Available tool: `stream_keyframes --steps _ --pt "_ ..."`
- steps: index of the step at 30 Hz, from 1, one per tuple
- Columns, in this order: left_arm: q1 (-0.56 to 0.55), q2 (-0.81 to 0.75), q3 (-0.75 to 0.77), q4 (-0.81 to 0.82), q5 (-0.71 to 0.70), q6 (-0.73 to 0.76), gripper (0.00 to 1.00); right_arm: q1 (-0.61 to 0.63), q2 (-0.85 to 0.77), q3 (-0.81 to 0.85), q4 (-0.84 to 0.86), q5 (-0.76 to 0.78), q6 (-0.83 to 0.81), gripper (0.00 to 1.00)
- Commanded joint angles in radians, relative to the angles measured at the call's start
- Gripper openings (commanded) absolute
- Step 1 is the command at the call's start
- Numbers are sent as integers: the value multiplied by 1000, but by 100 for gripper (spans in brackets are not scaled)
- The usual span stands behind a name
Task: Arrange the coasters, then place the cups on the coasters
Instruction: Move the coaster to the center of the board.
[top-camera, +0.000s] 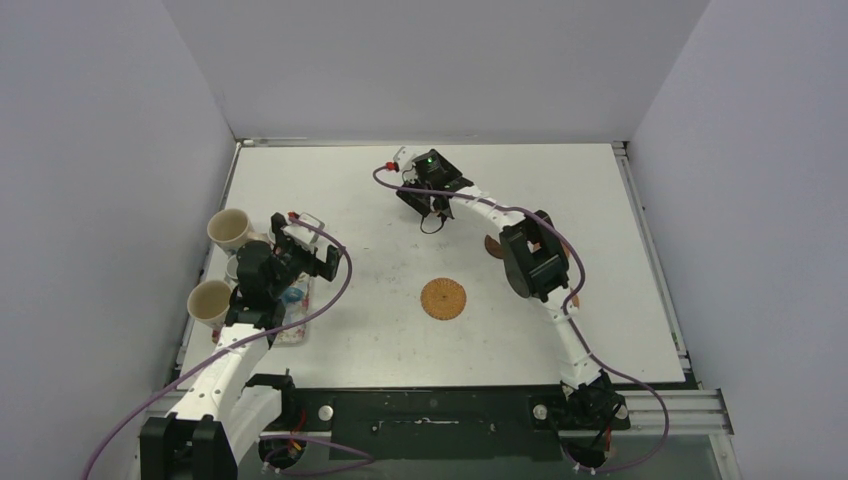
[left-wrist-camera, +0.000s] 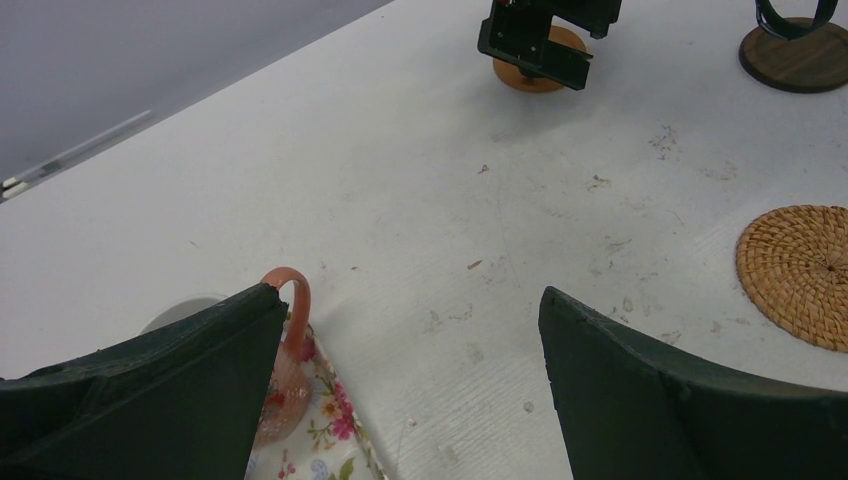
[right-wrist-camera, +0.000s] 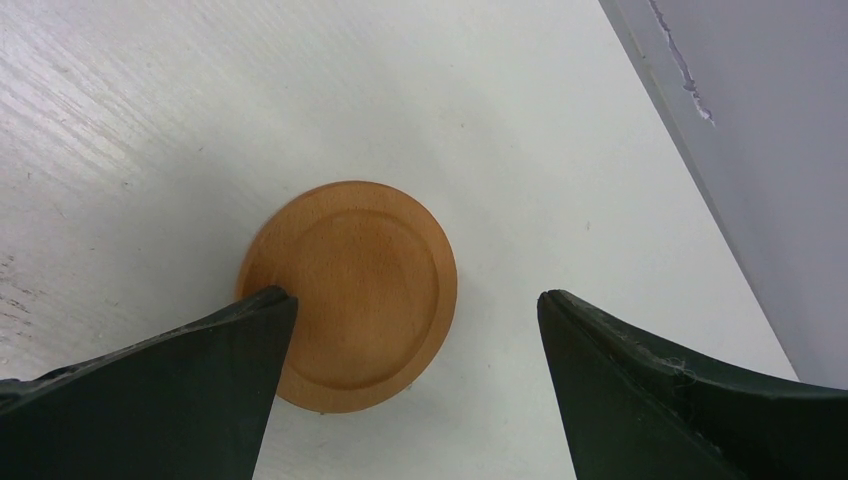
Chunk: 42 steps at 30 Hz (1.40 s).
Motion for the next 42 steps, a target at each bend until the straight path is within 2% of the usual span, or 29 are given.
stream_keyframes --steps 1,8,15,24,34,42 --pt "-3 -1 28 17 5 2 97 22 40 -31 -139 -55 33 100" --pt "-5 14 28 26 8 3 97 11 -39 -57 -108 21 49 100" --pt "-5 16 26 26 4 5 97 -27 -83 -25 -118 2 39 100" --pt "-6 29 28 30 4 4 97 -75 -61 -12 -121 -32 18 100" --pt "-13 35 26 32 5 5 97 -87 -100 -92 -105 -20 -18 100" --pt "-16 37 26 32 2 7 97 -104 -82 -85 -112 8 -31 100"
